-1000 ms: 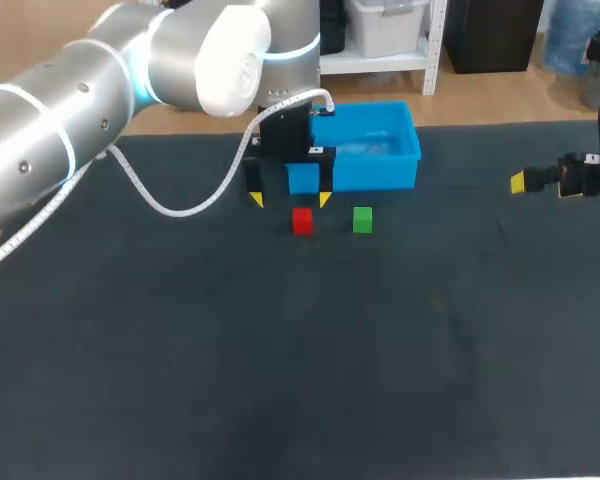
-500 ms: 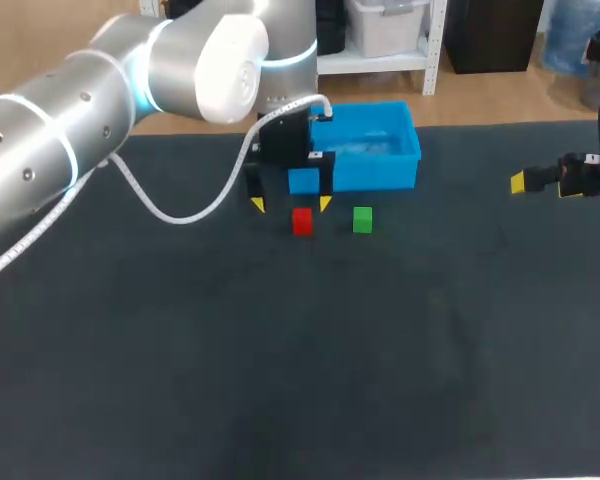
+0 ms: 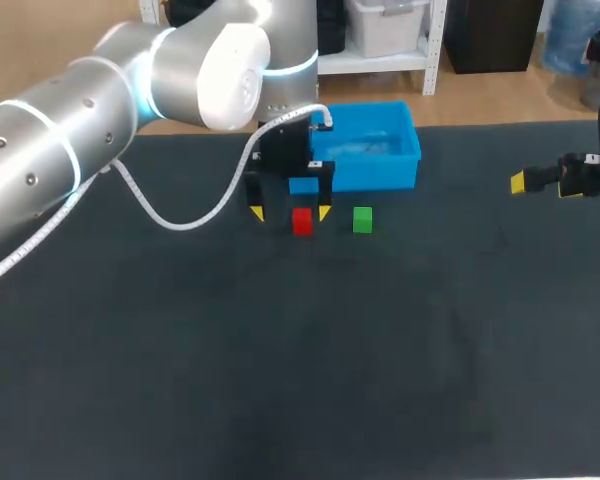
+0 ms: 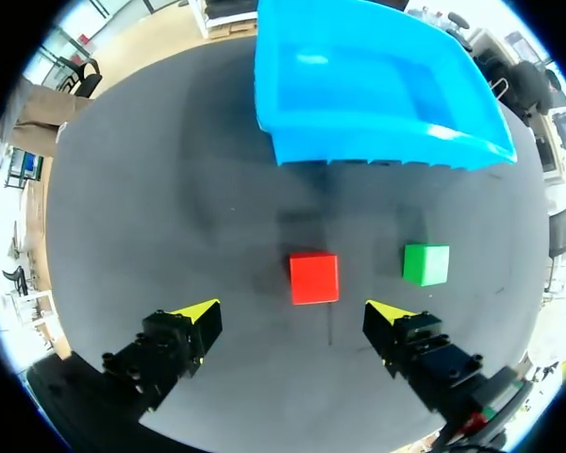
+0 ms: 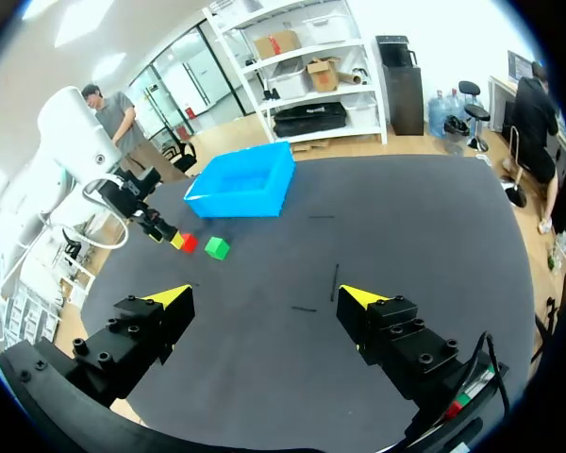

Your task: Use the left arm to pick the red cube and place it into the blue plastic box first, then use the right arm to grasp the green cube and put it into the same blue plastic box after the first action is fully finished.

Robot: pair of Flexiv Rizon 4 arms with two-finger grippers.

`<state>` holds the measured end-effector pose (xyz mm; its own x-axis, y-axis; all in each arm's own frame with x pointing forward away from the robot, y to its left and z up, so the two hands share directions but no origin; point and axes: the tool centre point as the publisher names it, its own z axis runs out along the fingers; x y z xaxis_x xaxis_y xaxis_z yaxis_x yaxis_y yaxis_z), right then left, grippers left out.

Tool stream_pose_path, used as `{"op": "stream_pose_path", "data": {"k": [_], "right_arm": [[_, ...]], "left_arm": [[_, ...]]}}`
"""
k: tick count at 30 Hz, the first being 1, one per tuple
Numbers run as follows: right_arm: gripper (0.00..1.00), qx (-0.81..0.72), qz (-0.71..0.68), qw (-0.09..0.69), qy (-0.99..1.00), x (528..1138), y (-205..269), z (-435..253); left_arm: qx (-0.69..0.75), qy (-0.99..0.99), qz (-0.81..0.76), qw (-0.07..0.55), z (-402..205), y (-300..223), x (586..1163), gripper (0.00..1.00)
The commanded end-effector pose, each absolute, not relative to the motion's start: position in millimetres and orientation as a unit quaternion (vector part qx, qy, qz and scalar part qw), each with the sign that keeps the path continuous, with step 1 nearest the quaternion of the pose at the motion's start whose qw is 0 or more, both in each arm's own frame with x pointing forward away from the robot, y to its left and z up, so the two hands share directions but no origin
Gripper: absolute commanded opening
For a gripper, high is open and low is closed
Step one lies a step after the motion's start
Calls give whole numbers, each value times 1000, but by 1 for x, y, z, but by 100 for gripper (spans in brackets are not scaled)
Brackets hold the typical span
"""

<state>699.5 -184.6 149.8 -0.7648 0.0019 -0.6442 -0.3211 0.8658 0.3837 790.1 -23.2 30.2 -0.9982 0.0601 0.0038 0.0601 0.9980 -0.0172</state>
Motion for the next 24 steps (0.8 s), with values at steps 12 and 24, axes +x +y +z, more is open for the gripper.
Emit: {"op": "stream_pose_path", "data": {"k": [12,24], "right_arm": [[100,-88,243,331,908,700,-185,150],[100,-88,243,331,908,700,-185,150]], "left_arm": [[-25,-1000,16,-5,21,-22,797,100],[-30,-998,43,-30,20,-30,797,100]]}}
